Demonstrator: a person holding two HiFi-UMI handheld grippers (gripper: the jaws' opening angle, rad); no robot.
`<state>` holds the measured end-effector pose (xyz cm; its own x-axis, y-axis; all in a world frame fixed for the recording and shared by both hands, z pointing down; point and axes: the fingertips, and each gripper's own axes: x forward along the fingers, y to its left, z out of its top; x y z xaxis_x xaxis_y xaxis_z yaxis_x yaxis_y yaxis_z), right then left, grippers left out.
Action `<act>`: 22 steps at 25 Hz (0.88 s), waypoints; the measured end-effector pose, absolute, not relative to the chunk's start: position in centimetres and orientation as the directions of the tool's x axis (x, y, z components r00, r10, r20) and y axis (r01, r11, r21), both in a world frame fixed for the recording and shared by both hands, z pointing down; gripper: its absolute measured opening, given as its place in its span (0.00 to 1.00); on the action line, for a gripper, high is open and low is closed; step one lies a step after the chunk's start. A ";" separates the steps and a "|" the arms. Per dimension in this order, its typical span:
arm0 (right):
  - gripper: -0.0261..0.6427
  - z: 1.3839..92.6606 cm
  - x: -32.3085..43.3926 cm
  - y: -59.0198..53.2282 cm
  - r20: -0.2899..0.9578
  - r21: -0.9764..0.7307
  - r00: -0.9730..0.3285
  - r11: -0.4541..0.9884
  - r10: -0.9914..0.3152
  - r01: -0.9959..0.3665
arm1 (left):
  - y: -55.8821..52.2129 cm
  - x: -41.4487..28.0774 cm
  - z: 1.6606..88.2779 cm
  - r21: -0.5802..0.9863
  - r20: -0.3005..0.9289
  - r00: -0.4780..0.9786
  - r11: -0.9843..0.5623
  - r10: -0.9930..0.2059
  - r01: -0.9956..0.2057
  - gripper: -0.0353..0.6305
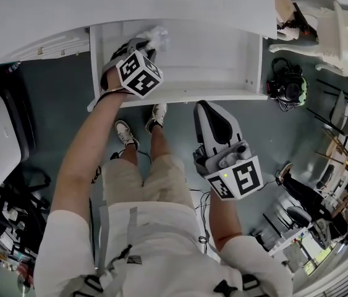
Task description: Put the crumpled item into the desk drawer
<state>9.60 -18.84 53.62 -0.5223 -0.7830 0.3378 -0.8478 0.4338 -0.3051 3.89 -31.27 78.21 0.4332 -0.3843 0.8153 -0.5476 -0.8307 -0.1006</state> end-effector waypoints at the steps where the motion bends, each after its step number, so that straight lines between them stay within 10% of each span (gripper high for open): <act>1: 0.05 53.5 9.7 -18.8 0.336 -0.303 -0.522 0.434 -0.784 -0.848 | -31.3 3.9 78.3 -0.116 0.819 0.425 -0.837 -0.385 -0.535 0.22; 22: 0.05 49.0 11.2 -15.6 0.307 -0.260 -0.477 0.409 -0.823 -0.875 | -31.0 3.7 75.8 -0.151 0.800 0.438 -0.845 -0.409 -0.512 0.42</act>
<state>11.20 -15.56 49.04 -0.4769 -0.8234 0.3075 -0.8745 0.4092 -0.2603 3.67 -31.04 75.81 0.4383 -0.4089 0.8005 -0.5124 -0.8453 -0.1512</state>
